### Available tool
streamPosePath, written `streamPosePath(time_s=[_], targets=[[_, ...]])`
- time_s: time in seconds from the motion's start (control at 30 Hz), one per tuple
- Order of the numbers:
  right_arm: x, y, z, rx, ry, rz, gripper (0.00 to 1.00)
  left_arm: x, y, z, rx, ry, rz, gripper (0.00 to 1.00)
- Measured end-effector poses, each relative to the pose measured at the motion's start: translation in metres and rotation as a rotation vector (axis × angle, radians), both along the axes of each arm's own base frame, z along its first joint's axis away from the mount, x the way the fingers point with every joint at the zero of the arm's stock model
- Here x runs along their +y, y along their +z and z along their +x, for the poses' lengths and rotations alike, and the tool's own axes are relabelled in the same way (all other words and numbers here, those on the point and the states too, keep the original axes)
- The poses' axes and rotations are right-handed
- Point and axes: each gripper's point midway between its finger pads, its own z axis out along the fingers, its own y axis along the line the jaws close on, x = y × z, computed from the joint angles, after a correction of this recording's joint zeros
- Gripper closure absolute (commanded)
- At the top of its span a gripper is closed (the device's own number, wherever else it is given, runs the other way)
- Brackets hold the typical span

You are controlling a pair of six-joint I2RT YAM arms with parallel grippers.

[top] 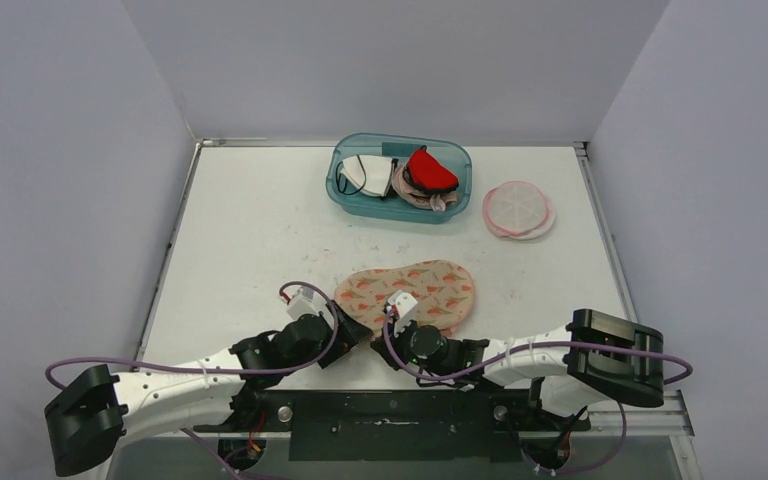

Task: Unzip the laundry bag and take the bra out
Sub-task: Unzip the laundry bag at the center of the board.

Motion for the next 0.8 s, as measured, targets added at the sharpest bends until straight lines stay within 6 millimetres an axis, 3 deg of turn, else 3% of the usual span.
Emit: streamPosePath(time_s=[0.27,0.43,0.8], targets=[[0.008,0.016,-0.006,-0.012,0.044,0.054,0.95,0.007,-0.010,0.027,-0.003,0.149,-0.021,0.68],[0.008,0.019,-0.006,-0.021,0.048,0.059,0.95,0.009,-0.008,0.039,-0.006,0.202,-0.045,1.00],[-0.007,0.027,0.001,-0.038,-0.015,0.036,0.95,0.015,0.008,0.046,-0.029,0.247,-0.109,1.00]])
